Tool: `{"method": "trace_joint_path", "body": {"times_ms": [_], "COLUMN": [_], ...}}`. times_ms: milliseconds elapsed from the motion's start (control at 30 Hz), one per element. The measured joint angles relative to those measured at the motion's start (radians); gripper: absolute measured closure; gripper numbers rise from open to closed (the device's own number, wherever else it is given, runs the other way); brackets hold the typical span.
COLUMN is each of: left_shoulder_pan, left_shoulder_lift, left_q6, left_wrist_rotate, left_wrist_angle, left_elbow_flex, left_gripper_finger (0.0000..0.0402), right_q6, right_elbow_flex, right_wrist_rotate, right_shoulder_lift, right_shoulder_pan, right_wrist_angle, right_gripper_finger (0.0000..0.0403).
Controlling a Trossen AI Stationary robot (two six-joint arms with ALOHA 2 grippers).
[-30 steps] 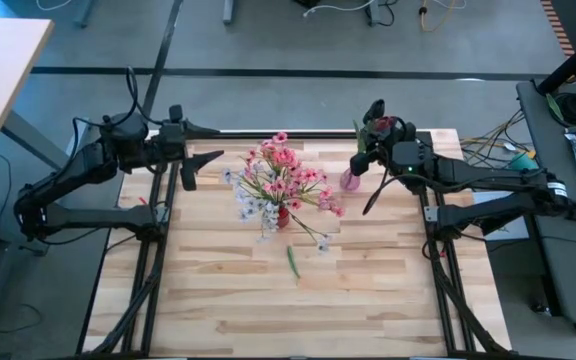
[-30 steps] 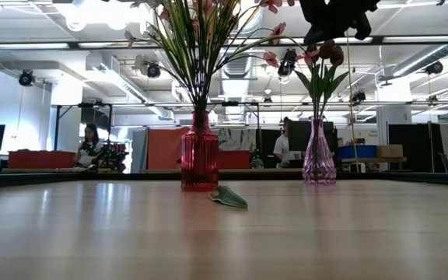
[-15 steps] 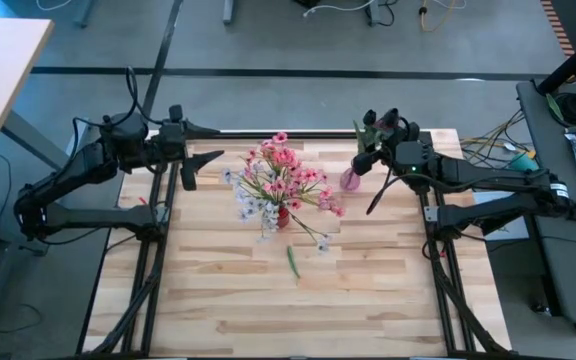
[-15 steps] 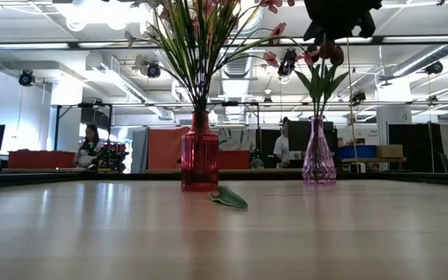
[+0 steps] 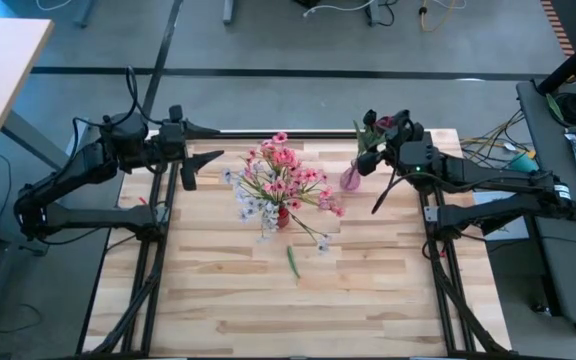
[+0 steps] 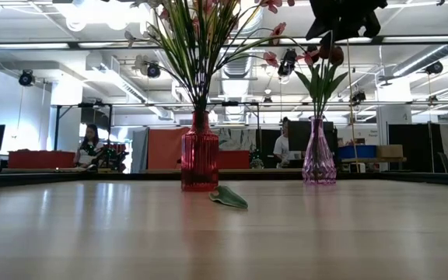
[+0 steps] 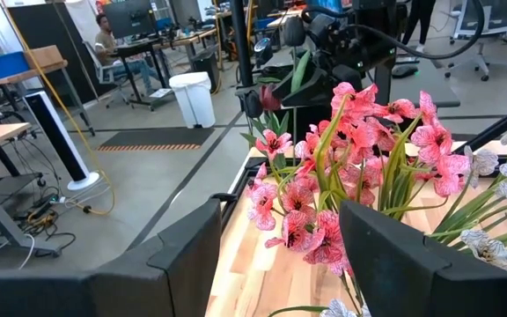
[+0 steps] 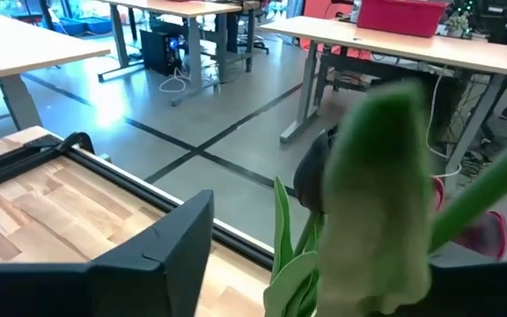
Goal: Sort flowers into vase by color
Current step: Put the black tulip into the violet vase
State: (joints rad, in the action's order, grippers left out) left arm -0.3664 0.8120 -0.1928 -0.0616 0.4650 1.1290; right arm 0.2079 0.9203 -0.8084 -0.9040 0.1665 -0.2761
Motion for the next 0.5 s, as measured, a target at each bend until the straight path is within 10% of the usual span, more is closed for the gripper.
{"method": "trace_joint_path", "body": {"times_ms": [500], "left_shoulder_pan": [0.000], "left_shoulder_lift": [0.000], "left_q6": [0.000], "left_wrist_rotate": [0.000], "left_wrist_angle": [0.000], "left_elbow_flex": [0.000], "left_gripper_finger": [0.0187], "right_q6": [-0.094], "right_elbow_flex": [0.075], "right_wrist_rotate": [0.025], "right_shoulder_lift": [-0.084], "right_shoulder_pan": [0.000], "right_wrist_angle": [-0.004], "right_gripper_finger": [0.0388]}}
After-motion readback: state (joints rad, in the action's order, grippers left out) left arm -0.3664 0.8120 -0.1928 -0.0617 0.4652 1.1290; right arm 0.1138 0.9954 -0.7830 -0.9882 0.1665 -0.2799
